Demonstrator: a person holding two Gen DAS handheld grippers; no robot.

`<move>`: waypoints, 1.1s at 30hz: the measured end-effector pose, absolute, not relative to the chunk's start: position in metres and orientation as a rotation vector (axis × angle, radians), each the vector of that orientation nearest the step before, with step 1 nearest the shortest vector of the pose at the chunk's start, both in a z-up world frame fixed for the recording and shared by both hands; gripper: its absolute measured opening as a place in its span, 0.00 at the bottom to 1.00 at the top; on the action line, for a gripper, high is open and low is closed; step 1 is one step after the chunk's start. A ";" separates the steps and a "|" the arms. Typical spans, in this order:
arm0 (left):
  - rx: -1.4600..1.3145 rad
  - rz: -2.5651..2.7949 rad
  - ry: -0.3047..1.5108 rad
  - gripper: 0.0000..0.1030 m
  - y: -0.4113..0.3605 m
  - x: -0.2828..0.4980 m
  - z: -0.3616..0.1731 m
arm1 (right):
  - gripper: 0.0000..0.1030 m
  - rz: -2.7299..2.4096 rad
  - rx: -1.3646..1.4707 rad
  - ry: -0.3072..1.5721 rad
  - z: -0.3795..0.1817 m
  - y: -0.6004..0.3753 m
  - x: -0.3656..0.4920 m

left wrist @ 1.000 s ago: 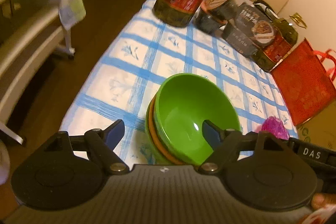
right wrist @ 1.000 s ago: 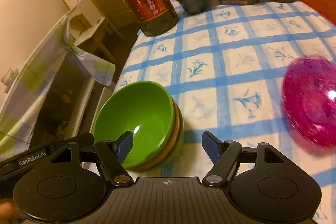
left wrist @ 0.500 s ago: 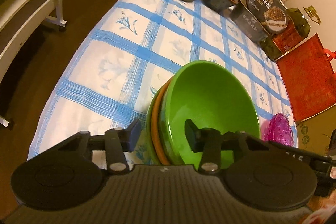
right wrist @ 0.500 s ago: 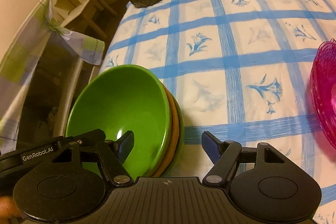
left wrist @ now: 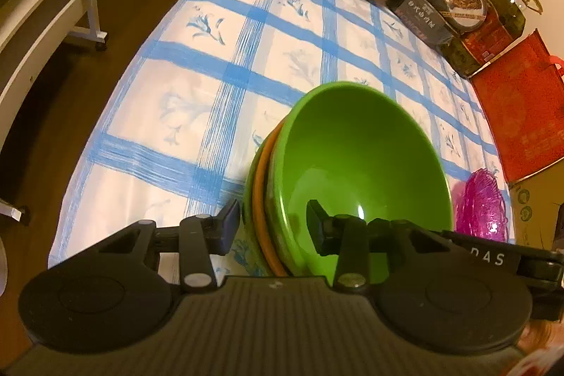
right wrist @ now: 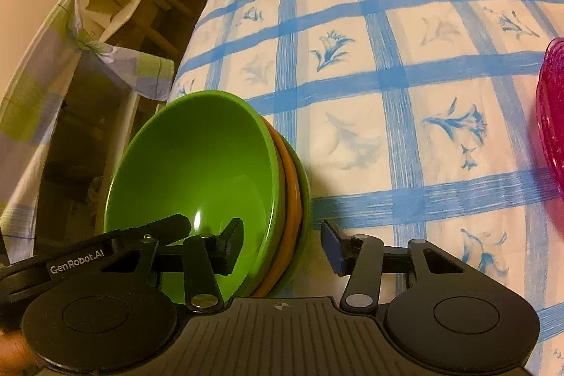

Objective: Organize plates and bowls
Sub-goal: 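Move both tools back to the bowl stack rim and close on it, then lift the bowl stack with both tools and carry it toward the pink plates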

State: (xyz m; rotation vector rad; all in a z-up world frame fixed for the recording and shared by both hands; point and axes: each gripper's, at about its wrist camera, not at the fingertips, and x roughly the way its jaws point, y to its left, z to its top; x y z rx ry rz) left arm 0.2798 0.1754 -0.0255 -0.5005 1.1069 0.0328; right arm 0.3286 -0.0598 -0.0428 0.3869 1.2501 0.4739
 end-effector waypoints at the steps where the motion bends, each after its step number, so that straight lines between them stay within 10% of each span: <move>1: -0.505 0.033 1.112 0.34 0.175 0.280 -0.027 | 0.43 0.476 0.391 1.253 -0.044 -0.060 0.329; 33: -0.418 -0.020 1.129 0.22 0.120 0.240 -0.007 | 0.30 0.381 0.433 1.208 -0.026 -0.117 0.265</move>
